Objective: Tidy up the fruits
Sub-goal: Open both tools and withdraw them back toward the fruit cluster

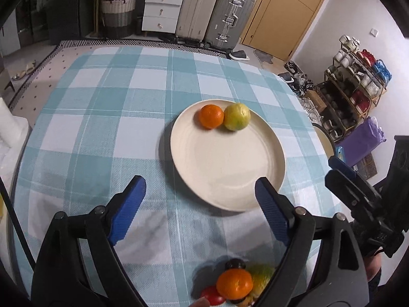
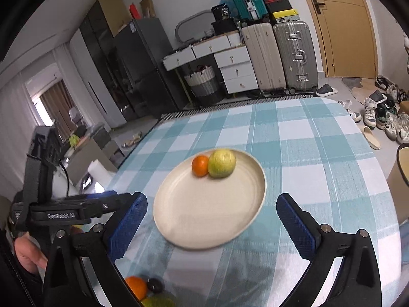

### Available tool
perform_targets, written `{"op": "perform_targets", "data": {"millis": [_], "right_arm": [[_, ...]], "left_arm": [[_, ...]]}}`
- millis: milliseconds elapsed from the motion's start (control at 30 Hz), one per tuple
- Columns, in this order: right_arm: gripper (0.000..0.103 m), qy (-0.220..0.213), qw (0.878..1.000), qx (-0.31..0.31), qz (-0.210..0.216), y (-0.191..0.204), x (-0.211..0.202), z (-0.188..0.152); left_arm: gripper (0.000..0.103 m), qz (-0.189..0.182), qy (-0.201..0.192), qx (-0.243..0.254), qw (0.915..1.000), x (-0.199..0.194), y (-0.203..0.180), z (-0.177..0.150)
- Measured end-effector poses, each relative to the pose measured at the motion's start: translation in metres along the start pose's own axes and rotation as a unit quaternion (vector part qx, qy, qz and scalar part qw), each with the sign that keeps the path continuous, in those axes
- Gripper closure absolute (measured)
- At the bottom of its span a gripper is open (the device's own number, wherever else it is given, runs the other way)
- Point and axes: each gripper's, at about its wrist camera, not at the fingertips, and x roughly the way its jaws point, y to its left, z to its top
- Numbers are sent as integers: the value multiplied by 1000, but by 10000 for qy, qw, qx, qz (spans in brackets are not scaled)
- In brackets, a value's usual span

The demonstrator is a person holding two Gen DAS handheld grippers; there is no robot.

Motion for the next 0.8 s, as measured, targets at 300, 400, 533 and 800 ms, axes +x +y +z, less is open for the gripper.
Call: {"op": "perform_targets", "data": {"millis": [300, 400, 533, 800], "right_arm": [[0, 43, 9998, -133, -102, 15, -19, -22], [0, 62, 9997, -193, -98, 20, -25, -30], [0, 50, 9993, -319, -183, 28, -36, -40], [0, 34, 9991, -306, -278, 28, -53, -59]], "left_arm": [[1, 189, -195, 204, 9994, -27, -8, -33], [1, 142, -128, 226, 9996, -30, -10, -43], [1, 44, -74, 212, 9997, -32, -9, -57], [1, -355, 293, 216, 9987, -24, -9, -83]]}}
